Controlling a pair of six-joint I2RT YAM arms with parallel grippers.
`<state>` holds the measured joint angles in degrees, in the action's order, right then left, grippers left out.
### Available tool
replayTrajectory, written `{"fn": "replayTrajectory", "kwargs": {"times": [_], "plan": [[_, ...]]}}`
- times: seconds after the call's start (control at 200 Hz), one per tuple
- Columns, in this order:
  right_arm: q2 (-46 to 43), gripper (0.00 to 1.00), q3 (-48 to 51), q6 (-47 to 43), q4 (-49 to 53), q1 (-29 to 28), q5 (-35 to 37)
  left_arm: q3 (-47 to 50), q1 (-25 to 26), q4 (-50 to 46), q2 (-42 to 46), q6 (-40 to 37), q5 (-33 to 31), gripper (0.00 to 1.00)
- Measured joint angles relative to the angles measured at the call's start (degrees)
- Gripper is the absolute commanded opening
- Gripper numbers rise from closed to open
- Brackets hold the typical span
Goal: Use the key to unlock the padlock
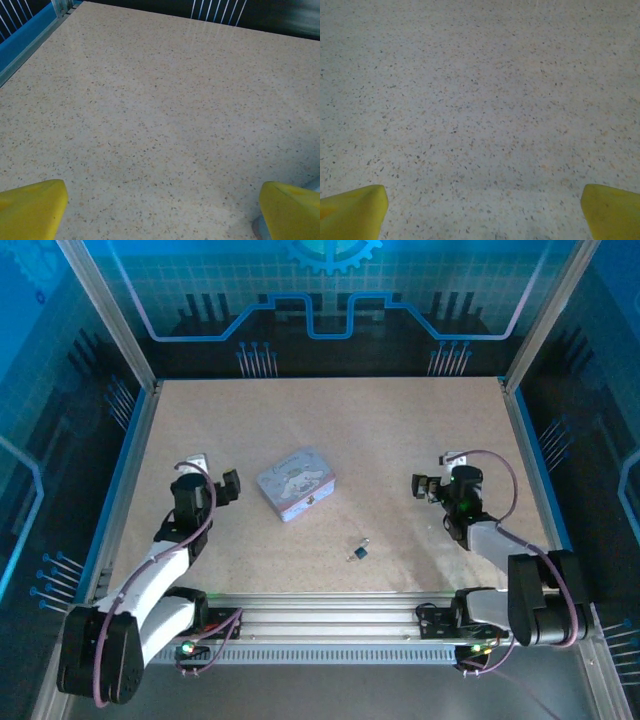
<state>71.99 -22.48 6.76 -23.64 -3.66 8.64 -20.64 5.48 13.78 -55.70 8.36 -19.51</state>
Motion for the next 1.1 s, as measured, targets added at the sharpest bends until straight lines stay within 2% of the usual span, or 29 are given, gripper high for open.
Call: {"fn": "replayTrajectory", "kwargs": {"times": [0.255, 0.61, 1.101], "plan": [[3.4, 1.00, 0.0, -2.5, -7.6, 0.0, -1.7, 2.1, -0.6, 11.0, -5.1, -4.1, 0.6, 0.99], [11.6, 1.00, 0.0, -5.0, -17.6, 0.1, -3.3, 3.4, -2.7, 23.4, -12.9, -6.6, 6.8, 0.99], [13.5, 1.00, -0.5, -5.4, -18.5, 0.1, -3.8, 4.1, -3.9, 35.1, -21.5, -7.4, 10.6, 0.99]]}}
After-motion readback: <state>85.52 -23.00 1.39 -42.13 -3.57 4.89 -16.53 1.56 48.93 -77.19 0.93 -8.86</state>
